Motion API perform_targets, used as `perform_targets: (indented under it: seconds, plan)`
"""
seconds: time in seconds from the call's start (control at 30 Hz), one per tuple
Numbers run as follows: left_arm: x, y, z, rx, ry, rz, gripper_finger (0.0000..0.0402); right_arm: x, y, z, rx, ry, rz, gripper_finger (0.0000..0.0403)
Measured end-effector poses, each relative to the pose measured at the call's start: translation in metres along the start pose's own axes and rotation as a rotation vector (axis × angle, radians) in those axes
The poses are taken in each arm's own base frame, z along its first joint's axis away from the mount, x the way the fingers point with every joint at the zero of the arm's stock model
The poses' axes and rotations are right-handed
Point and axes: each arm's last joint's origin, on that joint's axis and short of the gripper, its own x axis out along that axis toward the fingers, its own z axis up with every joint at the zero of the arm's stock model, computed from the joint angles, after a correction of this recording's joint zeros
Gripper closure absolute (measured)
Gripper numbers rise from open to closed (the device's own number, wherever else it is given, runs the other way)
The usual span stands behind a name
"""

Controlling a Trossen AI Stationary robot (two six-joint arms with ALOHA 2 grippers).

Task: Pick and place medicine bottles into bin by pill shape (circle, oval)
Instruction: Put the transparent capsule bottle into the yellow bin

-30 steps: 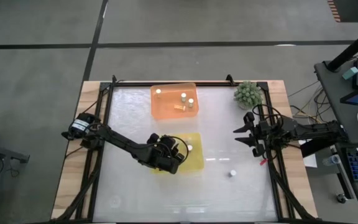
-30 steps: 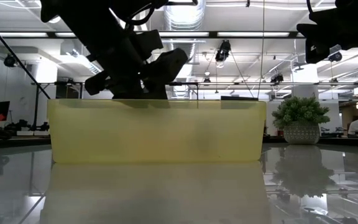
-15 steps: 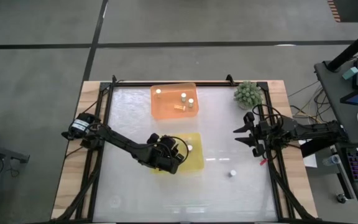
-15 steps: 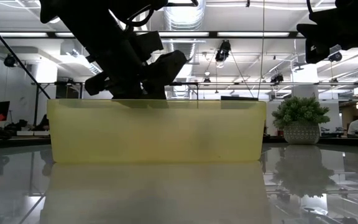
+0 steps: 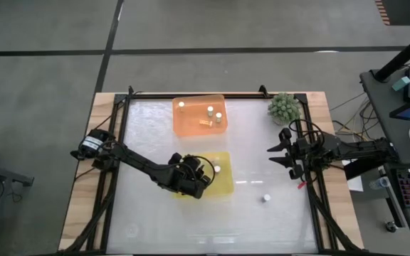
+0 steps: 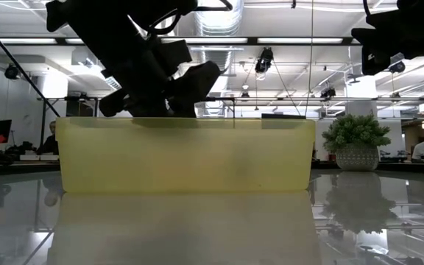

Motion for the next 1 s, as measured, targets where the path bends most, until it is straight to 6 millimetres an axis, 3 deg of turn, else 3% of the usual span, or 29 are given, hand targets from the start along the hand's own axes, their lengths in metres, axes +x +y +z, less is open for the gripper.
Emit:
perform_targets:
  seconds: [0.63, 1.0]
  plan:
    - [0.0087, -0.0011, -0.0100, -0.002, 0.001, -0.001, 0.0273, 0.0001, -0.0001, -0.0009, 0.001, 0.008, -0.001, 0.0264]
    - [0.0088, -0.0008, -0.0104, 0.000, 0.007, -0.002, 0.0200, 0.0000, -0.0001, -0.0013, 0.001, 0.013, -0.001, 0.0264]
